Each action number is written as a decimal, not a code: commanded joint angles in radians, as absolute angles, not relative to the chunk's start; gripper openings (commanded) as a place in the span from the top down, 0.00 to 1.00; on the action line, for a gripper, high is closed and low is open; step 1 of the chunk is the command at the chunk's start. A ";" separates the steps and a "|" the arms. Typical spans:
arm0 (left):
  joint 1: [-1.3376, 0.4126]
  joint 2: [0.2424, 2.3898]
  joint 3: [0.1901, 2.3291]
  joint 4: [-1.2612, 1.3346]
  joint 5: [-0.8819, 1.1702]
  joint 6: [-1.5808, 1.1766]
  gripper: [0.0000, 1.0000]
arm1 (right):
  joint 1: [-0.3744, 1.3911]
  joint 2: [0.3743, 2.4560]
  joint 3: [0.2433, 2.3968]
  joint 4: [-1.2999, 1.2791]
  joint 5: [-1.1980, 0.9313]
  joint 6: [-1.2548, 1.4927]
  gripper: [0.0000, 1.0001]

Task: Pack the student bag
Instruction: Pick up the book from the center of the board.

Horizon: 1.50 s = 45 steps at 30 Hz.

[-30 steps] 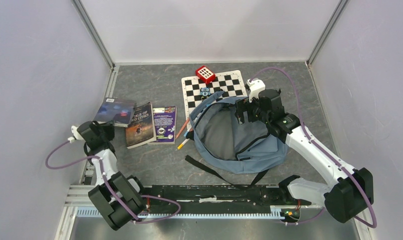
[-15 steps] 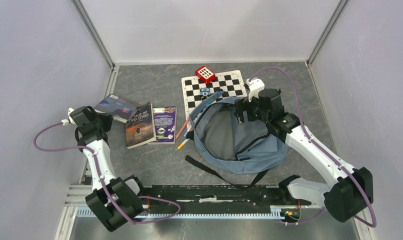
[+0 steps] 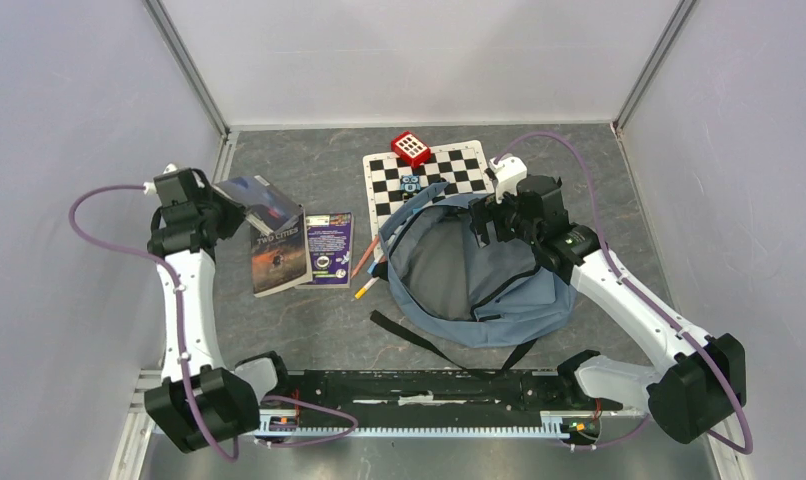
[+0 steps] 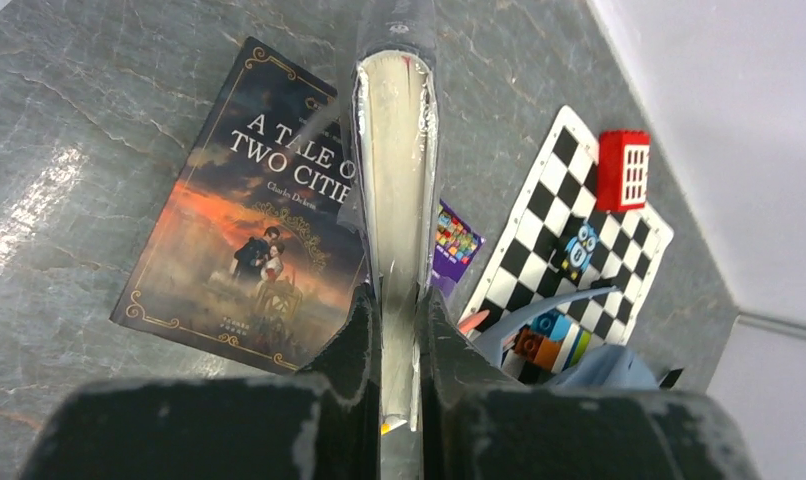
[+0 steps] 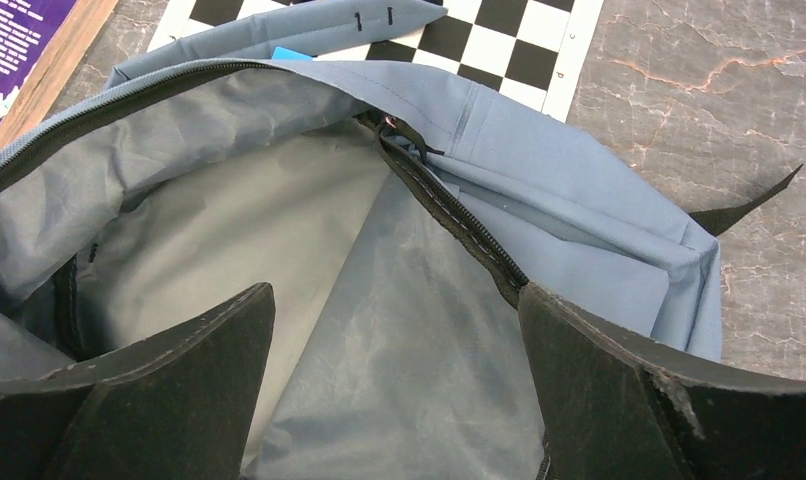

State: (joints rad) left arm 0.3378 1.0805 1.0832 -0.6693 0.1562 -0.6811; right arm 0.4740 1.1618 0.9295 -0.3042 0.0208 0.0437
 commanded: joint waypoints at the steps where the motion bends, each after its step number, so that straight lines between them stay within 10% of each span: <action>1: 0.261 1.151 1.206 -0.776 0.146 -0.571 0.98 | 0.475 1.148 0.965 -0.295 0.043 0.009 0.04; 16: 0.094 1.439 1.699 -1.121 0.171 -0.379 0.98 | 0.476 1.114 0.928 -0.337 0.068 0.024 0.04; 45: -0.236 1.598 1.858 -1.307 -0.043 -0.317 0.98 | 0.476 1.157 0.920 -0.359 0.043 0.032 0.06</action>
State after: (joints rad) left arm -0.2134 1.5726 1.7378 -1.2316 0.0269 -0.3576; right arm 0.4740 1.1694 0.9249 -0.3679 0.0376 0.0288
